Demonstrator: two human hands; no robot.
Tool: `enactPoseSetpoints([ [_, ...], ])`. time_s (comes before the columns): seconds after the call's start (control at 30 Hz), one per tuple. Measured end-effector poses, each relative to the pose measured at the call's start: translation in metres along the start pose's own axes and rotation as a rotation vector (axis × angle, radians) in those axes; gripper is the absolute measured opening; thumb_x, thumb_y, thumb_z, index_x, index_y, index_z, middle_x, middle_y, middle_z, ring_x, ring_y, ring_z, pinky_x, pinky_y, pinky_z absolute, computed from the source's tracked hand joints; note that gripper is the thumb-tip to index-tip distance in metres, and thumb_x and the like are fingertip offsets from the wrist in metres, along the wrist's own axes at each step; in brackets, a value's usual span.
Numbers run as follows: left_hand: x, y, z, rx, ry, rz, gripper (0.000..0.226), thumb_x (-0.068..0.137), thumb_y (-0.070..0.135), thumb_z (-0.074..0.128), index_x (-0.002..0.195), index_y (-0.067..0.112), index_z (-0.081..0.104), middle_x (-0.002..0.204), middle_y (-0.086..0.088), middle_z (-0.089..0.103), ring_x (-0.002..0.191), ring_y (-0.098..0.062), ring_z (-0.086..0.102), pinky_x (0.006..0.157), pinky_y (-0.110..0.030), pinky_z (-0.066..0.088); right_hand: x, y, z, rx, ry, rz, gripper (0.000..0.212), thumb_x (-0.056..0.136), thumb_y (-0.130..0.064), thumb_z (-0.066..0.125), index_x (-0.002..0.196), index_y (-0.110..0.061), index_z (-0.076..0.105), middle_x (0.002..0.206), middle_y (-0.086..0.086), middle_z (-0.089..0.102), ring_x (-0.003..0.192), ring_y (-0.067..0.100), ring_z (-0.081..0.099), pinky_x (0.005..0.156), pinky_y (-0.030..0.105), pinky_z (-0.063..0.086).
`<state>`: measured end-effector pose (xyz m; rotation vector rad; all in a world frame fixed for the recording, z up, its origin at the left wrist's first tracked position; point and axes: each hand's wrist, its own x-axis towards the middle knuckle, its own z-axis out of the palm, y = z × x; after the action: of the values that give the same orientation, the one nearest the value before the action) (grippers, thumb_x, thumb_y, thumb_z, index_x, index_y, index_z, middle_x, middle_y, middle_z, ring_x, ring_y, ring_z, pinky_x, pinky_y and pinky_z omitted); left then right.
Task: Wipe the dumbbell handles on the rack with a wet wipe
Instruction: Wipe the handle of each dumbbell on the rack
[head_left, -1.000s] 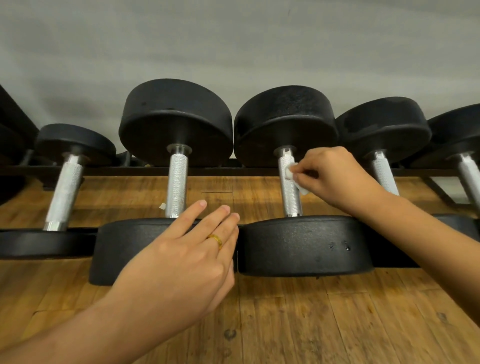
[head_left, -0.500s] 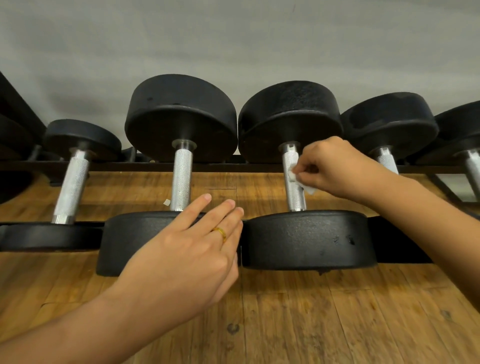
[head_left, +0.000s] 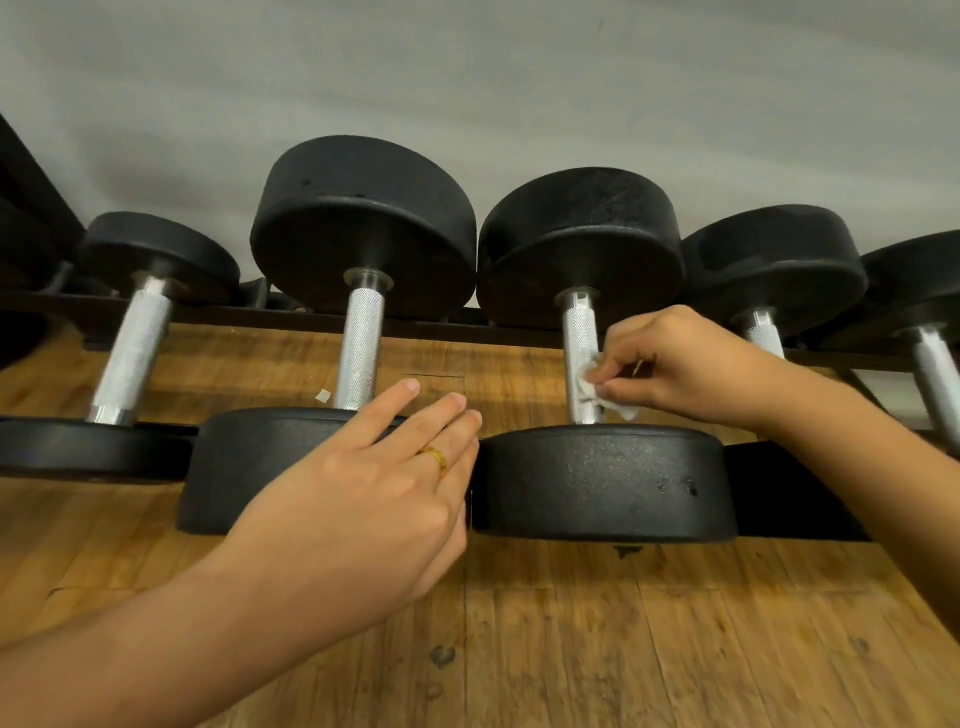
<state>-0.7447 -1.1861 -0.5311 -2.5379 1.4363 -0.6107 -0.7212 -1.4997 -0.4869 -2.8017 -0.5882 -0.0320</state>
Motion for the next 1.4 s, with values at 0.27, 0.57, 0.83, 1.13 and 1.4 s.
enactPoseSetpoints([
  [0.27,0.0,-0.002,0.002,-0.012,0.018,0.01,0.055,0.099,0.034,0.037,0.128,-0.001,0.068,0.136,-0.02,0.064,0.133,-0.034,0.058,0.118,-0.052,0.024,0.033,0.006,0.015,-0.409,0.33,-0.149,0.025,0.079,-0.001,0.079,0.104,-0.003,0.074,0.107,0.015,0.073,0.099,0.032,0.07,0.082,0.049,0.061],
  [0.57,-0.002,-0.002,0.007,-0.023,0.038,0.003,0.054,0.101,0.033,0.037,0.129,-0.002,0.066,0.136,-0.022,0.064,0.134,-0.035,0.057,0.117,-0.054,0.026,0.012,0.024,0.013,-0.378,0.107,-0.33,0.054,0.083,0.003,0.073,0.135,-0.008,0.062,0.138,0.01,0.061,0.127,0.024,0.059,0.101,0.042,0.053],
  [0.83,-0.002,-0.001,0.009,-0.015,0.069,0.01,0.054,0.1,0.032,0.038,0.127,-0.003,0.068,0.135,-0.022,0.065,0.133,-0.035,0.058,0.116,-0.054,0.027,0.015,0.03,0.003,-0.488,-0.18,-0.447,0.067,0.086,0.006,0.057,0.149,-0.014,0.046,0.154,0.005,0.045,0.148,0.021,0.032,0.117,0.039,0.035],
  [1.13,-0.002,-0.002,0.009,-0.002,0.073,0.014,0.054,0.101,0.032,0.039,0.129,-0.004,0.066,0.136,-0.023,0.063,0.135,-0.036,0.056,0.117,-0.054,0.026,0.01,0.026,-0.003,-0.459,-0.251,-0.419,0.067,0.092,-0.001,0.053,0.155,-0.015,0.035,0.163,0.004,0.03,0.153,0.017,0.017,0.124,0.033,0.018],
  [1.4,-0.002,-0.003,0.009,-0.004,0.077,0.019,0.053,0.1,0.032,0.039,0.129,-0.004,0.066,0.136,-0.023,0.063,0.134,-0.036,0.056,0.118,-0.054,0.026,0.015,0.033,-0.017,-0.441,-0.392,-0.563,0.082,0.087,0.012,0.063,0.157,-0.016,0.031,0.165,0.0,0.025,0.154,0.011,0.013,0.126,0.031,0.014],
])
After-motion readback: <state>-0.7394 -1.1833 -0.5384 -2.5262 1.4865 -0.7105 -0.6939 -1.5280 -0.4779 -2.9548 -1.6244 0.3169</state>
